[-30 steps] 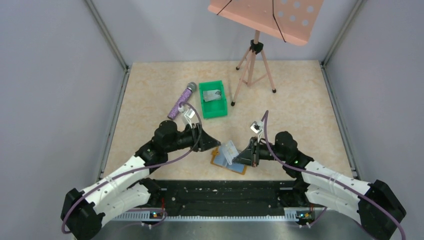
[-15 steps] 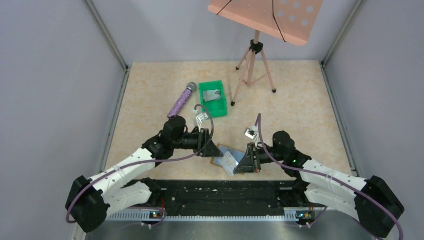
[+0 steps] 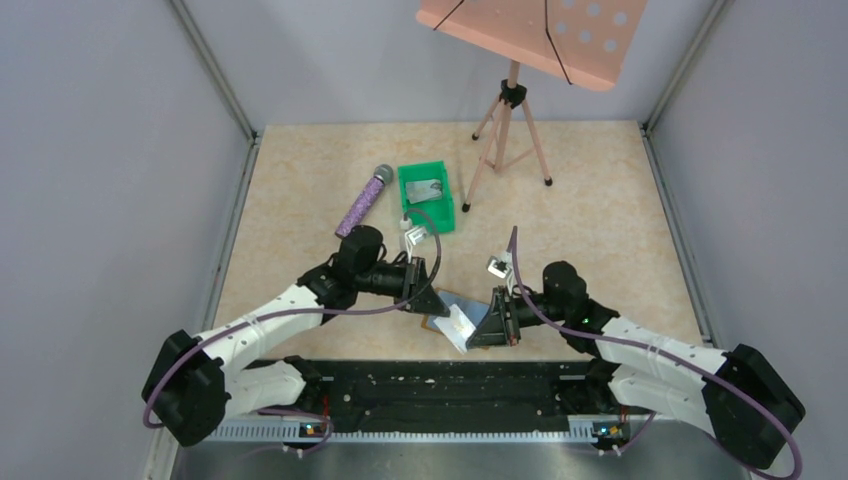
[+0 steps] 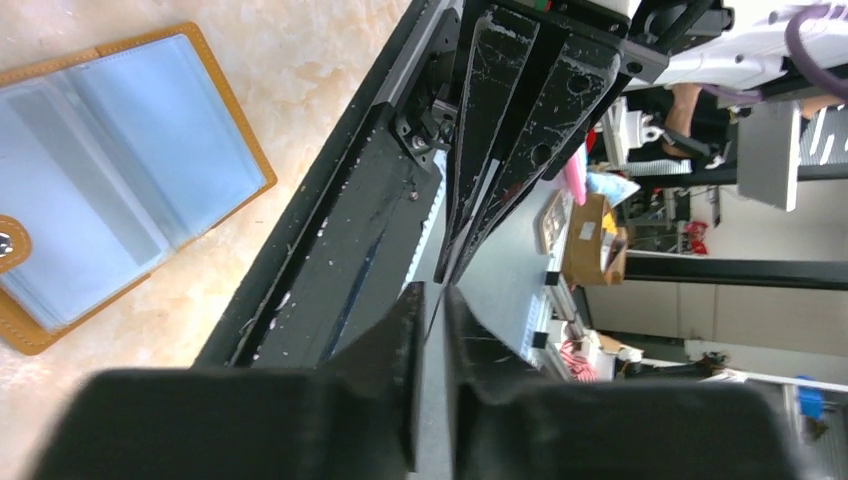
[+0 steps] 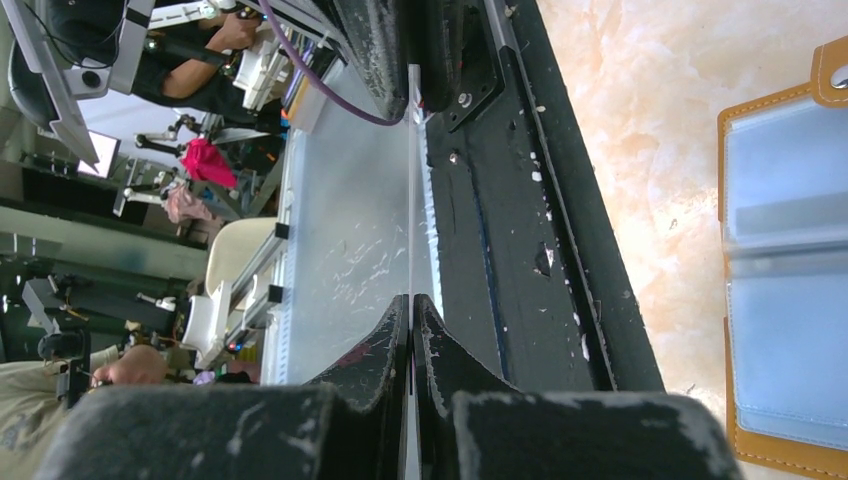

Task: Take the credit cards out of the card holder
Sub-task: Remove the credit card from the card holder, then place the credit card in the storage box.

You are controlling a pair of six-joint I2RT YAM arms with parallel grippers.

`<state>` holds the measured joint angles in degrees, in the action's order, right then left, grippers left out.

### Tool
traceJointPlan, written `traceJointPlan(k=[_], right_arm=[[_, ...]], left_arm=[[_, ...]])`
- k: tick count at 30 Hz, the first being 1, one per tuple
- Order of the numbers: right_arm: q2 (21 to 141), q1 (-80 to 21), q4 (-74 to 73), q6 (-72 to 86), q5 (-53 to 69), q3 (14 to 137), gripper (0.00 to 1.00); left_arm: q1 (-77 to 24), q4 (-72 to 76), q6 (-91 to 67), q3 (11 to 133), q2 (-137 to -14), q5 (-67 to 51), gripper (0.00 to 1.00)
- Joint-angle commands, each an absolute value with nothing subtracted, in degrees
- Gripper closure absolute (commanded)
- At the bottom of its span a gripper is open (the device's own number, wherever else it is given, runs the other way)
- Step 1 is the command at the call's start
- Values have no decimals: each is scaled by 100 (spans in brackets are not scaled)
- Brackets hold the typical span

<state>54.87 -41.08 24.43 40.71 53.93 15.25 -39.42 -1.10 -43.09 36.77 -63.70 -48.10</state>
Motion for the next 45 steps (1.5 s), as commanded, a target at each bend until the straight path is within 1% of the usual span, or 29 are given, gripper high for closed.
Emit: traceJointPlan(k=[1, 3, 5, 7, 10, 12, 13, 16, 17, 18, 19, 24, 26, 31, 35, 39, 41, 45], right_arm=[[5509, -4068, 2739, 4039, 5467, 1569, 100], [5519, -4058, 2738, 4035, 5435, 1565, 100], [5528, -4071, 2738, 4034, 5410, 1560, 100], [5537, -4062, 2725, 4051, 5333, 1576, 95], [5498, -4067, 2572, 4102, 5074, 1624, 81], [5361, -4059, 2360, 4108, 4782, 1678, 65], [5244, -4063, 2213, 4109, 4575, 1712, 55], [4766, -4061, 1721, 4086, 3976, 1796, 39], [4597, -4061, 1549, 4066, 3767, 1825, 30], [4399, -4061, 1357, 4034, 3558, 1859, 23], [4209, -4061, 1166, 3996, 3331, 1903, 20], [3458, -4061, 615, 3928, 2332, 1928, 11], [3276, -4061, 410, 3918, 2008, 1910, 9], [3077, -4062, 22, 3823, 1642, 1912, 9], [3006, -4061, -252, 3759, 1557, 1947, 8], [3000, -4061, -427, 3779, 1402, 2006, 8], [2992, -4061, -462, 3755, 1382, 2038, 2], [3001, -4061, -629, 3624, 1356, 2171, 1]], left_arm=[[-3929, 288, -4205, 3900, -6458, -5008, 90], [-3929, 476, -4312, 3847, -6461, -5073, 100], [-3929, 637, -4401, 3787, -6469, -5180, 100], [-3929, 631, -4397, 3783, -6484, -5154, 100], [-3916, 367, -4240, 3804, -6437, -4793, 100], [-3855, 254, -4233, 3815, -6411, -4535, 100], [-3766, 273, -4293, 3785, -6381, -4475, 100], [-3494, 221, -4438, 3779, -6266, -4034, 100], [-3380, 114, -4483, 3791, -6231, -3792, 100], [-3255, 40, -4521, 3815, -6186, -3571, 100], [-3135, -55, -4537, 3820, -6135, -3372, 100], [-2577, -47, -4751, 3892, -6029, -2225, 100], [-2375, -49, -4788, 4027, -6089, -1658, 100], [-1962, 601, -4742, 4509, -6569, -936, 100], [-1882, 1017, -4750, 4943, -7143, -430, 100], [-1819, 1222, -4807, 5543, -7880, -284, 100], [-1810, 1300, -4803, 5735, -8187, -288, 100], [-1810, 1708, -5000, 5809, -8644, -452, 100]])
